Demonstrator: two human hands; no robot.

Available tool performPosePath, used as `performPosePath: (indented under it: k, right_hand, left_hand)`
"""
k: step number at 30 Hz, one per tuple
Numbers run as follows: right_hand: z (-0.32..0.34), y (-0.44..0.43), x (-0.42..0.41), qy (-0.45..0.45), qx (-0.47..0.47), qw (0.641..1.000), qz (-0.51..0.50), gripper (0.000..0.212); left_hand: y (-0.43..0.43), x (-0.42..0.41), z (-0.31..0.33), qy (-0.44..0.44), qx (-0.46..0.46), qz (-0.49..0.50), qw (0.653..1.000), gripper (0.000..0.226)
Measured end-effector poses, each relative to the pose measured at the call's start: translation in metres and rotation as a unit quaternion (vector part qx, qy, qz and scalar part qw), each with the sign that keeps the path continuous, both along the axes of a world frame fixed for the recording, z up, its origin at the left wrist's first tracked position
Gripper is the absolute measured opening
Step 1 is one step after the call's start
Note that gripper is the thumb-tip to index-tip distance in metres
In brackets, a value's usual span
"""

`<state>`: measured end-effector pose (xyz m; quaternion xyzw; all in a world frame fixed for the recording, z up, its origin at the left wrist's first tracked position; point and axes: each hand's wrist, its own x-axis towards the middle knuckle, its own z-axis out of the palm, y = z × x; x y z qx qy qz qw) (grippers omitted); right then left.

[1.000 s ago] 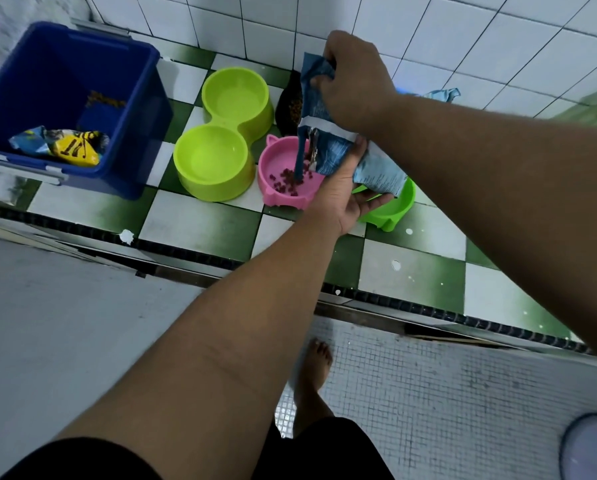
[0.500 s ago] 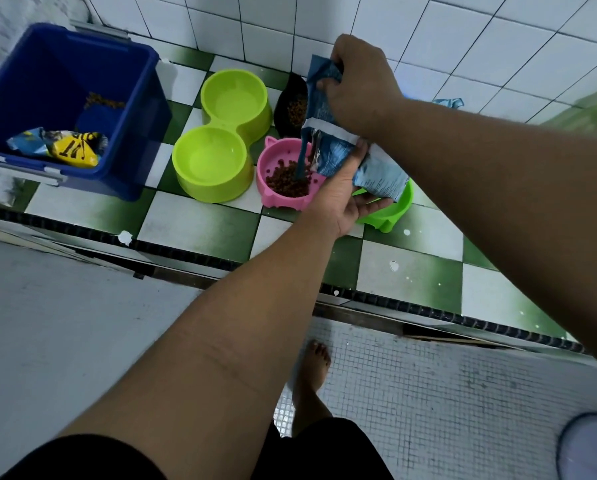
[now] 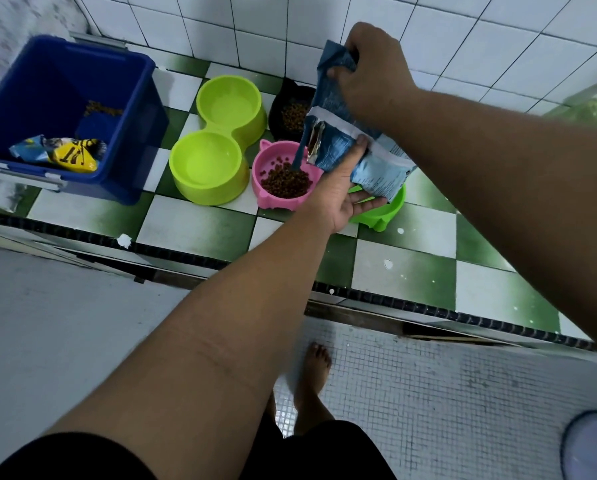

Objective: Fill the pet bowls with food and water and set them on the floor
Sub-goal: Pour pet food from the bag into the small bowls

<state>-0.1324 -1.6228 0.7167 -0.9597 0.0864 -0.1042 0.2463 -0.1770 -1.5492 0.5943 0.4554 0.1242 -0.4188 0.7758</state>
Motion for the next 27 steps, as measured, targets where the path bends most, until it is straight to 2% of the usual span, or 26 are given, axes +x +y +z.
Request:
performPosePath:
  k: [8,13,17,21,24,27]
  right_hand:
    - [0.0,-0.017,-0.01,-0.022,0.039,0.999,-0.021,0.017]
    - [0.011,-0.03,-0.022,-0.048,0.079,0.995,-0.033,0.017]
    - [0.024,-0.041,-0.033,-0.071,0.092,0.993,-0.034,0.016]
    - [0.04,-0.06,-0.045,-0.081,0.092,0.992,-0.028,0.028]
    - [0.044,-0.076,-0.054,-0.069,0.068,0.995,-0.022,0.02]
    - [0.038,-0.089,-0.061,-0.036,0.034,0.998,-0.024,0.02]
  left_hand:
    - [0.004,0.003,0.002,-0.051,0.098,0.015,0.994,0.053]
    - [0.0,0.003,0.016,-0.065,0.1,0.028,0.992,0.067]
    - [-0.009,0.001,0.026,-0.086,0.085,0.015,0.993,0.06]
    - [-0.028,-0.006,0.034,-0.099,0.065,-0.004,0.993,0.053]
    - [-0.048,-0.018,0.035,-0.083,0.039,-0.025,0.995,0.037]
    - [-0.07,-0.035,0.029,-0.054,0.022,-0.041,0.997,0.042]
